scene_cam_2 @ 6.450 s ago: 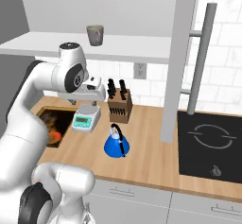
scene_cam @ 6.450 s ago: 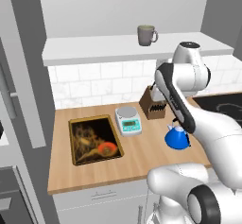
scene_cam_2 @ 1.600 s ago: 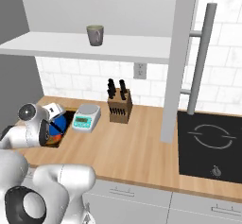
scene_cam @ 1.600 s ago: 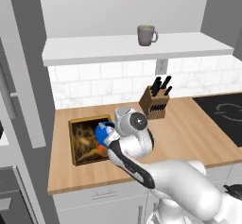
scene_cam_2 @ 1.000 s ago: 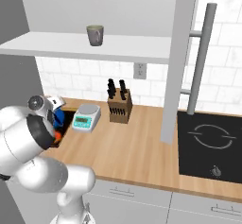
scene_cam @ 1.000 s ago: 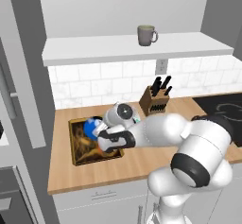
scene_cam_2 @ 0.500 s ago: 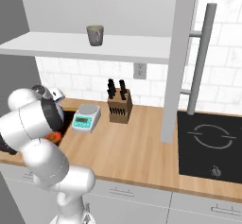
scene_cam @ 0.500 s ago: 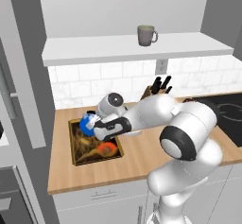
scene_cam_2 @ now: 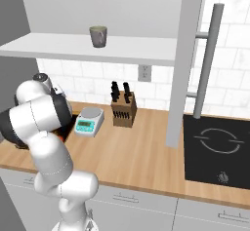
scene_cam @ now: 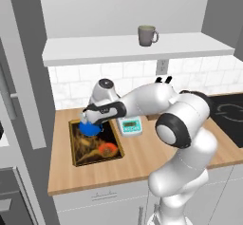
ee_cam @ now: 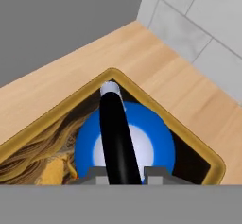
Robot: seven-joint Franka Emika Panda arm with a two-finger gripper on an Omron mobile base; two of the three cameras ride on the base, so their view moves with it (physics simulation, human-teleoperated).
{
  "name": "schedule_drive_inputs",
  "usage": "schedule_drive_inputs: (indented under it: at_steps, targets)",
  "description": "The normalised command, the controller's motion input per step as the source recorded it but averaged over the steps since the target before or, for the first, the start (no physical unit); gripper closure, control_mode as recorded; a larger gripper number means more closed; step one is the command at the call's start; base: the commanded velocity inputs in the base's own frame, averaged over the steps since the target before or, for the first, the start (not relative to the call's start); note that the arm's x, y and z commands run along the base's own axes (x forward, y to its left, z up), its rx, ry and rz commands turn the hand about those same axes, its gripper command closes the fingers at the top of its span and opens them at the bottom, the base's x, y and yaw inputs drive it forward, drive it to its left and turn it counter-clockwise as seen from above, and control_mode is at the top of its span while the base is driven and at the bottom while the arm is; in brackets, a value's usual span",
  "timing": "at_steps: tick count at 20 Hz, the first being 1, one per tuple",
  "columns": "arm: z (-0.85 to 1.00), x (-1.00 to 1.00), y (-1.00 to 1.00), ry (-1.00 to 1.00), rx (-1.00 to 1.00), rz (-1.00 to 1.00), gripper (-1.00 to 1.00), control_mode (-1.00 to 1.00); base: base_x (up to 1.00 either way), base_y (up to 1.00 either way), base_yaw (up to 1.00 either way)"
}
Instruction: Pick the kettle from the counter and place it on the tray. Then pick the mug from the cabinet and place it on the tray. Then close the cabinet doors.
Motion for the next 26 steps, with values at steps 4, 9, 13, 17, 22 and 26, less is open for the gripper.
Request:
schedule_drive_inputs:
  at_steps: [4, 9, 13, 17, 22, 26]
  targets:
    - [-0.14, 0.00, 0.01, 0.11, 0.00, 0.02, -1.00, -1.00, 0.00, 0.00, 0.00]
    - [0.00, -0.03, 0.00, 0.00, 0.00, 0.02, -1.00, -1.00, 0.00, 0.00, 0.00]
    - [0.00, -0.10, 0.00, 0.00, 0.00, 0.00, -1.00, -1.00, 0.00, 0.00, 0.00]
    - [0.00, -0.12, -0.01, 0.00, 0.00, 0.00, -1.00, -1.00, 0.00, 0.00, 0.00]
    - [0.00, -0.43, -0.10, 0.01, 0.01, -0.11, -1.00, -1.00, 0.00, 0.00, 0.00]
    - [0.00, -0.57, -0.11, 0.01, 0.02, -0.21, -1.00, -1.00, 0.00, 0.00, 0.00]
